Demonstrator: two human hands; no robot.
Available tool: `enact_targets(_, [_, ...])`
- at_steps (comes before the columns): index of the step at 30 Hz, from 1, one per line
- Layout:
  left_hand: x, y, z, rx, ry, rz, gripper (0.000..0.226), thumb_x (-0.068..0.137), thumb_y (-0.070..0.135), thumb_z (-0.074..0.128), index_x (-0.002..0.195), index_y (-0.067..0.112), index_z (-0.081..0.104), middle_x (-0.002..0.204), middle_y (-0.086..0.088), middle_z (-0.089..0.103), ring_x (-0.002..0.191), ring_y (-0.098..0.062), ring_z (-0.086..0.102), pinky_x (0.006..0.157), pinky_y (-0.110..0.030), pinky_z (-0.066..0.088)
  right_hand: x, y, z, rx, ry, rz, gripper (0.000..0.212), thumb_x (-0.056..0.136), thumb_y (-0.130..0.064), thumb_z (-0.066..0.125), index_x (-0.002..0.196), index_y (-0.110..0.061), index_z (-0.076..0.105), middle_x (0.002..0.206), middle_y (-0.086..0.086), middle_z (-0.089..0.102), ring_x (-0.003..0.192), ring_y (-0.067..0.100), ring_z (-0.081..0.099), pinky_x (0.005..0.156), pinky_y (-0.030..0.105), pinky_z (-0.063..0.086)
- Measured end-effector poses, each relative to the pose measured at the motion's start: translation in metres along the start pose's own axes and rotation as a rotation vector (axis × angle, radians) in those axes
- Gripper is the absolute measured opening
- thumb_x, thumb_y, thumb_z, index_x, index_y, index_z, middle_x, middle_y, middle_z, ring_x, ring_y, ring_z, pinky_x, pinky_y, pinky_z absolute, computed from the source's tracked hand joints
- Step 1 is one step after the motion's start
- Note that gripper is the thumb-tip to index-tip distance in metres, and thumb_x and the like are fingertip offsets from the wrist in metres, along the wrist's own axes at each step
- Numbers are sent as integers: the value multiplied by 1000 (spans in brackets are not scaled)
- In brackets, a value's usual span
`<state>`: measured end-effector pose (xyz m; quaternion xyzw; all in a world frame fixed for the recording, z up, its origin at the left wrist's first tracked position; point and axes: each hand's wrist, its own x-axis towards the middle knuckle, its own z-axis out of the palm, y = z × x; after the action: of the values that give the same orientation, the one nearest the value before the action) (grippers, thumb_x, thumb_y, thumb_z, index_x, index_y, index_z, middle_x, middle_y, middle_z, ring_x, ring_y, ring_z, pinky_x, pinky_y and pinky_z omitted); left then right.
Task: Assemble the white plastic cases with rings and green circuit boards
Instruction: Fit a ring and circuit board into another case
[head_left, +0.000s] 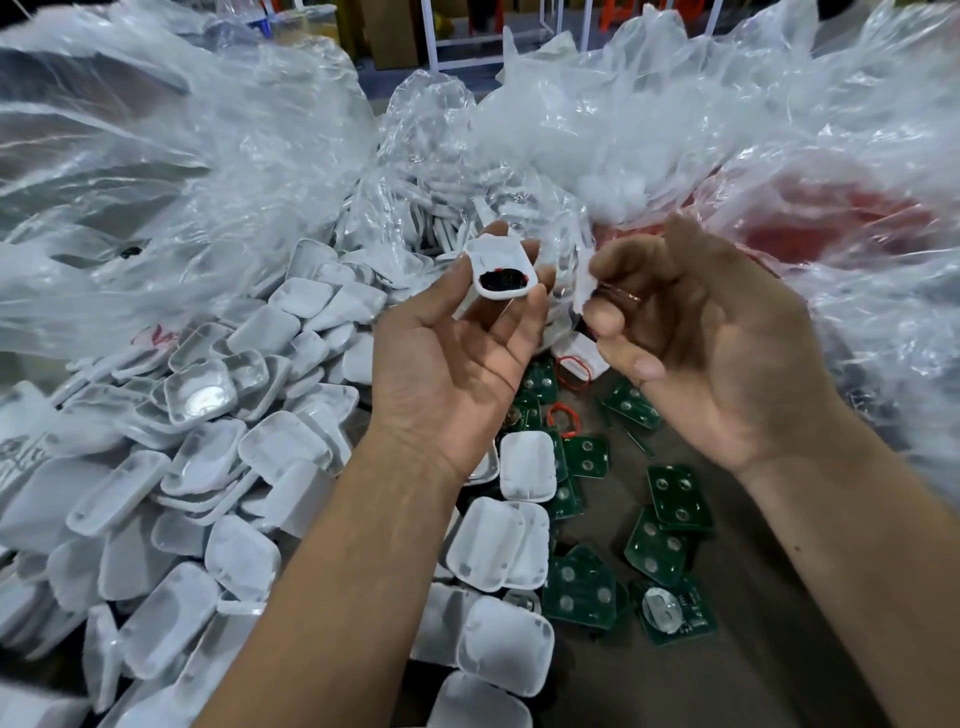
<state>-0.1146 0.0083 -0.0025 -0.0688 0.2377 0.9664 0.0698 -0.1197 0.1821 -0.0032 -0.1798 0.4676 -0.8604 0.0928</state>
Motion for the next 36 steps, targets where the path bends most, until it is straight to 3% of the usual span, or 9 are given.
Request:
enact_targets(3, [1, -1, 1, 30, 2, 40, 40, 82, 8, 62, 121, 0, 67, 112, -21, 72, 83, -32, 76, 82, -36, 64, 0, 5, 0, -250, 99, -155, 10, 93, -4, 68, 98, -6, 76, 82, 10, 69, 63, 22, 57, 44, 19, 43])
enact_targets(7, [5, -4, -1, 61, -8, 89, 42, 91, 2, 57, 133, 2, 61, 113, -19, 73, 95, -30, 73, 89, -40, 62, 0, 8, 3, -476, 196, -325, 22, 88, 0, 77, 107, -11, 75, 75, -5, 67, 54, 2, 54, 52, 12, 43])
enact_targets(10, [8, -6, -2, 127, -51, 96, 25, 102, 0, 49, 120, 7, 64, 102, -16, 77, 92, -27, 76, 83, -38, 64, 0, 6, 3, -466, 261, -339, 18, 86, -1, 79, 100, -12, 76, 71, -5, 68, 52, 5, 54, 51, 14, 44])
enact_targets(12, [7, -8, -2, 152, -80, 92, 22, 104, 0, 48, 116, 9, 64, 104, -15, 77, 99, -29, 75, 88, -41, 62, 0, 5, 4, -443, 316, -324, 11, 87, -1, 80, 93, -9, 77, 69, 1, 68, 49, 14, 53, 47, 21, 45])
enact_targets(15, [5, -12, -2, 180, -151, 77, 27, 101, -1, 53, 125, 7, 61, 119, -19, 73, 118, -34, 69, 95, -45, 59, 0, 3, 4, -347, 377, -273, 7, 85, -4, 81, 89, -4, 75, 72, 11, 72, 54, 21, 60, 50, 23, 49])
enact_targets(18, [4, -14, -2, 225, -194, 59, 41, 93, -3, 58, 133, 5, 57, 136, -27, 63, 130, -39, 60, 102, -47, 56, 1, -1, 2, -281, 396, -231, 11, 77, -13, 83, 87, -9, 78, 76, 8, 76, 60, 16, 63, 54, 21, 51])
enact_targets(27, [4, -17, -5, 307, -257, 35, 38, 93, -6, 58, 129, 6, 60, 139, -28, 60, 125, -34, 65, 105, -48, 53, 0, -1, 3, -322, 361, -319, 9, 83, 1, 80, 89, -1, 73, 65, -3, 73, 52, 3, 64, 52, 14, 50])
enact_targets(31, [5, -19, -6, 308, -284, 30, 35, 95, -7, 57, 126, 7, 62, 127, -21, 69, 116, -28, 69, 106, -47, 52, -1, -2, 4, -358, 384, -304, 7, 83, -1, 81, 87, -2, 74, 62, -6, 71, 48, 1, 60, 50, 12, 46])
enact_targets(36, [6, -19, -6, 295, -297, 33, 36, 96, -8, 55, 128, 7, 62, 133, -23, 65, 123, -30, 66, 107, -45, 52, -3, -5, 6, -537, 428, -314, 9, 83, -12, 86, 80, -18, 81, 75, 5, 78, 63, 15, 72, 62, 27, 59])
